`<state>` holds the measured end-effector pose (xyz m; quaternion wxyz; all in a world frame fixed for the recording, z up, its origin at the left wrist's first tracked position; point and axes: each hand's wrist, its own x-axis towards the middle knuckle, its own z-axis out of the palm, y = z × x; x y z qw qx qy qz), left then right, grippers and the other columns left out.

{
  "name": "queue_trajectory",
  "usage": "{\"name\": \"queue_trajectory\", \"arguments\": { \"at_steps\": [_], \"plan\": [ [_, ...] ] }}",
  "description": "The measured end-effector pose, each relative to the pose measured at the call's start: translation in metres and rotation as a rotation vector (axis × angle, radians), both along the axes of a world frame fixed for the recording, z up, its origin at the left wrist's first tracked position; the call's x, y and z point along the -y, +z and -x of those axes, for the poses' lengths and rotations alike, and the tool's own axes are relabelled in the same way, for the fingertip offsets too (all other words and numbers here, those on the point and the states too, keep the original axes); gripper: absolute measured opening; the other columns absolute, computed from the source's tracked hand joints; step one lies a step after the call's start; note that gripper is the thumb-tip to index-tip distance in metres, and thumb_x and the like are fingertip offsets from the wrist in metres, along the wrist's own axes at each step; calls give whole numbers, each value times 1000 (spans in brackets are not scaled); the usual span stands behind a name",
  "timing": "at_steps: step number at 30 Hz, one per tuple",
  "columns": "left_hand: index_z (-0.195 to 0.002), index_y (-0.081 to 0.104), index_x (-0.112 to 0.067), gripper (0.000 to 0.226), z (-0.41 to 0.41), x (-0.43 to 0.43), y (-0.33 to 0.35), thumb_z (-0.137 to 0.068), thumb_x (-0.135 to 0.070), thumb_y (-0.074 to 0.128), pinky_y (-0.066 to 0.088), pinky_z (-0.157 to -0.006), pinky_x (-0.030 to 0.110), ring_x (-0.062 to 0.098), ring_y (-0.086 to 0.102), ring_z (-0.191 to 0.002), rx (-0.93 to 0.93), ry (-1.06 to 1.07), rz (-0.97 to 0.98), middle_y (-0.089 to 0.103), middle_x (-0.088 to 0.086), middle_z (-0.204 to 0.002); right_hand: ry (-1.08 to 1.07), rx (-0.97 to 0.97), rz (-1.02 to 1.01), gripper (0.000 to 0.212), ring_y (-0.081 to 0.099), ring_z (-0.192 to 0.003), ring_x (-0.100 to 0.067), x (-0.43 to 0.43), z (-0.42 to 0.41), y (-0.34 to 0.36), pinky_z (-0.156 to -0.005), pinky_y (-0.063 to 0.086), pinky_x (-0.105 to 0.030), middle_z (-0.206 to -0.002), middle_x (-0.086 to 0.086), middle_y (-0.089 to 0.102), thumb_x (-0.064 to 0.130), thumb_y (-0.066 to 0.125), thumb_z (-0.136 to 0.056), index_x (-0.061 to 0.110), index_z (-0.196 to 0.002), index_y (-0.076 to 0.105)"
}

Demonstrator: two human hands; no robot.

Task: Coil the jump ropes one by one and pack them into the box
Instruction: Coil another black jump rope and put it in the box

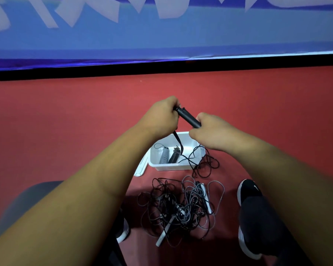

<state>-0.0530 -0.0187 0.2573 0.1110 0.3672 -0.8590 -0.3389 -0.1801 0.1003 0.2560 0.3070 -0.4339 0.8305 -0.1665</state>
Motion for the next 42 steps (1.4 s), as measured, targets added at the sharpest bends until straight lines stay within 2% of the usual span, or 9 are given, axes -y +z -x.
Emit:
{"name": "queue_trajectory", "arguments": {
  "at_steps": [5, 10, 13, 17, 24, 28, 35, 39, 42],
  "plan": [
    [-93, 61, -6, 25, 0, -2, 6, -96, 2, 38, 62, -81, 48, 26, 75, -77, 0, 36, -188, 76, 13, -85, 46, -19, 1, 11, 53, -66, -23, 0, 0, -4, -54, 34, -33, -86, -6, 60, 24, 51, -102, 22, -91, 47],
    [-96, 64, 2, 26, -5, 7, 14, -99, -1, 38, 56, -102, 56, 32, 69, -87, -74, 74, -591, 73, 20, -85, 75, 5, 82, 8, 51, -66, -24, -2, 4, -2, -56, 37, -35, -82, -4, 60, 24, 49, -102, 20, -97, 54],
    [-86, 63, -4, 23, -12, 14, 21, -94, -10, 42, 55, -102, 47, 33, 67, -91, -101, 87, -760, 72, 18, -84, 81, 25, 133, 12, 56, -71, -25, -3, 6, 2, -63, 44, -37, -85, -5, 64, 27, 50, -102, 20, -103, 60],
    [-77, 59, -13, 35, -16, 19, 27, -105, -33, 50, 52, -94, 43, 33, 72, -93, -150, 25, -759, 64, 11, -74, 92, 13, 157, 16, 59, -73, -28, -3, 6, 6, -71, 52, -43, -89, -9, 67, 28, 50, -103, 18, -107, 62],
    [-80, 54, -16, 44, -9, 9, 27, -109, -46, 45, 56, -87, 44, 22, 54, -62, -415, 52, -994, 31, -1, -58, 30, 35, 221, 19, 52, -64, -21, -3, 8, 8, -58, 41, -35, -91, -10, 70, 31, 52, -104, 18, -107, 65],
    [-81, 54, -17, 39, -3, 5, 30, -110, -43, 47, 55, -78, 37, 16, 46, -59, -534, 85, -1013, 27, -4, -60, -24, 75, 270, 18, 48, -59, -18, -2, 7, 10, -49, 36, -29, -76, 0, 59, 36, 55, -105, 21, -101, 63],
    [-76, 52, -19, 42, 6, 1, 28, -107, -47, 52, 55, -83, 37, 15, 45, -60, -689, 203, -1021, 27, -4, -57, -100, 166, 417, 18, 53, -70, -18, -1, 5, 4, -63, 42, -34, -87, 5, 61, 30, 69, -93, 31, -108, 59],
    [-74, 49, -21, 45, 6, 5, 28, -107, -53, 48, 58, -79, 36, 14, 44, -58, -738, 257, -1083, 24, -6, -58, 6, 62, 500, 44, 58, -83, -11, -2, 1, 3, -67, 44, -32, -100, 11, 59, 17, 68, -87, 36, -124, 53],
    [-75, 49, -22, 46, 6, 4, 29, -107, -54, 46, 58, -81, 36, 13, 45, -59, -738, 254, -1116, 25, -6, -59, -2, -31, 489, 29, 55, -76, -12, -1, 0, 1, -62, 41, -35, -91, 8, 56, 20, 60, -91, 32, -117, 52]
  ]
}}
